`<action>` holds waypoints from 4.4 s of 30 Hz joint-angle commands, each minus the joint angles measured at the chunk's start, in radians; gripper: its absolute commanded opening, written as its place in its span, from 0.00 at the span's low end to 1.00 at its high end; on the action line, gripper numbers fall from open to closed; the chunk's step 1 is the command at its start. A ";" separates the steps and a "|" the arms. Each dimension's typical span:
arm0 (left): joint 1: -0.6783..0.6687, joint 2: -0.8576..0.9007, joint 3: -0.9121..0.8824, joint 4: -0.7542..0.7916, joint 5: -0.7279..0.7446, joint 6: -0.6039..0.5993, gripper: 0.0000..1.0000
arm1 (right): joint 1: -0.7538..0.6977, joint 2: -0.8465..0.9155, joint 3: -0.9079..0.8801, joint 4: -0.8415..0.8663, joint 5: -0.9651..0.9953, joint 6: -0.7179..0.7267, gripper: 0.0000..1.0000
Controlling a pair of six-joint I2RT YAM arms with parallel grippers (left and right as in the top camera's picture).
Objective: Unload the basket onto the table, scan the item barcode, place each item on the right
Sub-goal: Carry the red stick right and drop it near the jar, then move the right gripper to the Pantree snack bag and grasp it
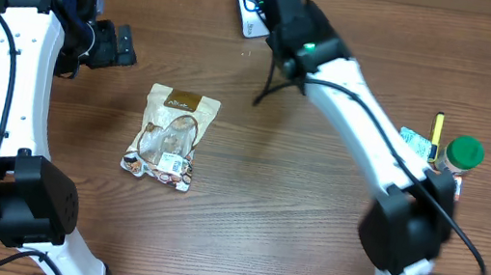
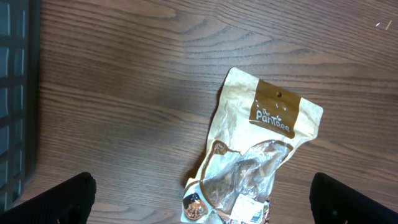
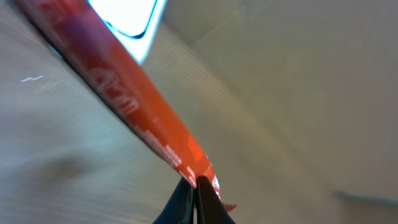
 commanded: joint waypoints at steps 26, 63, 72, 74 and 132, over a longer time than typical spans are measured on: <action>-0.008 -0.005 -0.002 0.002 0.007 0.011 1.00 | -0.348 -0.051 -0.193 -0.530 -0.364 0.602 0.04; -0.008 -0.005 -0.002 0.001 0.007 0.011 1.00 | -0.538 -0.051 -0.271 -0.479 -0.581 0.699 0.50; -0.008 -0.005 -0.002 0.001 0.007 0.011 1.00 | -0.315 -0.049 -0.344 -0.193 -0.781 0.768 0.50; -0.008 -0.005 -0.002 0.001 0.007 0.011 1.00 | -0.242 -0.047 -0.379 -0.099 -0.780 0.808 0.50; -0.008 -0.005 -0.002 0.001 0.007 0.011 1.00 | 0.161 -0.006 -0.431 0.147 -0.328 0.708 0.87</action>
